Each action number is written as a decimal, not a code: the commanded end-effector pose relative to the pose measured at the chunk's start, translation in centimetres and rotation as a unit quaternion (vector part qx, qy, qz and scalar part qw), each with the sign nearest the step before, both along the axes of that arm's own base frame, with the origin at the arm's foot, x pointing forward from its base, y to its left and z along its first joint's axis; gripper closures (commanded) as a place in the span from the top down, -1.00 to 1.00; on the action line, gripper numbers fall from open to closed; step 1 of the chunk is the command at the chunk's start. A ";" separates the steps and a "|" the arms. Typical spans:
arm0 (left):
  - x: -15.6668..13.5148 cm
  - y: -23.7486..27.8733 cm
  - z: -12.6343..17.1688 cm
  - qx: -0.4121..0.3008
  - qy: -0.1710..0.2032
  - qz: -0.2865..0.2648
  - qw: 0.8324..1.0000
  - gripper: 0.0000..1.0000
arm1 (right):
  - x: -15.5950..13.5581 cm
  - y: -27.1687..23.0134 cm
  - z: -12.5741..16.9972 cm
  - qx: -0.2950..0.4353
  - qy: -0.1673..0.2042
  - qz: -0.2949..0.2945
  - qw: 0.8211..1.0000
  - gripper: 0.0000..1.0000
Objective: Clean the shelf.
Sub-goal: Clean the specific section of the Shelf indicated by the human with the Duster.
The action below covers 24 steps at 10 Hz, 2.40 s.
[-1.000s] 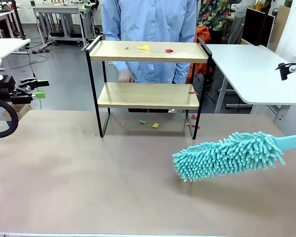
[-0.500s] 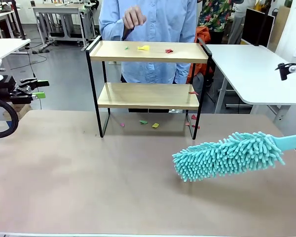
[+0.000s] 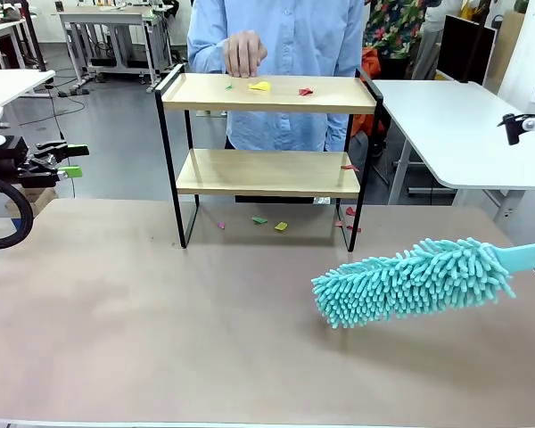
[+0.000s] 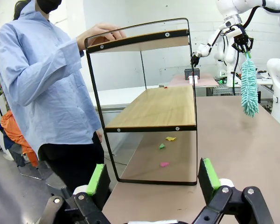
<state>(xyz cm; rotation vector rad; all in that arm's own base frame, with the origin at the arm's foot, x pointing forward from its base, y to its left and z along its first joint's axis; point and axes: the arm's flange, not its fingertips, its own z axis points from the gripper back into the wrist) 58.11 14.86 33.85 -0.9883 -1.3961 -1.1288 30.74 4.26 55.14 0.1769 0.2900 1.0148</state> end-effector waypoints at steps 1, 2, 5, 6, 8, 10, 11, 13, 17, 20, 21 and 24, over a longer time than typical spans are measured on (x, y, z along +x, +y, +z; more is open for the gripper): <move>-0.1 0.0 0.3 0.003 -0.003 -0.002 1.000 1.00 | 0.0 0.1 0.5 0.001 -0.005 0.000 1.000 -0.74; -0.1 0.0 0.3 0.003 -0.003 -0.002 1.000 1.00 | 0.0 0.1 0.5 0.001 -0.005 0.000 1.000 -0.74; -0.1 0.0 0.3 0.003 -0.003 -0.002 1.000 1.00 | 0.0 0.1 0.5 0.001 -0.005 0.000 1.000 -0.74; -0.1 0.0 0.3 0.003 -0.003 -0.002 1.000 1.00 | 0.0 0.1 0.5 0.001 -0.005 0.000 1.000 -0.74; -0.1 0.0 0.3 0.003 -0.003 -0.002 1.000 1.00 | 0.0 0.1 0.5 0.001 -0.005 0.000 1.000 -0.74; -0.1 0.0 0.3 0.003 -0.003 -0.002 1.000 1.00 | 0.0 0.0 0.0 0.000 0.000 0.000 1.000 -0.74; -0.1 0.0 0.3 0.003 -0.003 -0.002 1.000 1.00 | -0.6 0.3 0.9 0.007 -0.009 -0.007 1.000 -0.74; -0.1 0.0 0.3 0.003 -0.003 -0.002 1.000 1.00 | -2.9 0.7 4.7 0.094 -0.032 -0.027 0.995 -0.74; -0.1 0.0 0.3 0.003 -0.003 -0.002 1.000 1.00 | -6.7 6.2 14.3 0.199 -0.057 -0.156 0.966 -0.74; -0.1 0.0 0.3 0.003 -0.003 -0.002 1.000 1.00 | -7.8 14.5 20.9 0.238 -0.124 -0.297 0.916 -0.74; -0.1 0.0 0.3 0.003 -0.003 -0.002 1.000 1.00 | -7.4 18.1 22.6 0.237 -0.143 -0.342 0.898 -0.74; -0.1 0.0 0.3 0.003 -0.003 -0.002 1.000 1.00 | -3.9 28.0 24.1 0.199 -0.153 -0.452 0.856 -0.74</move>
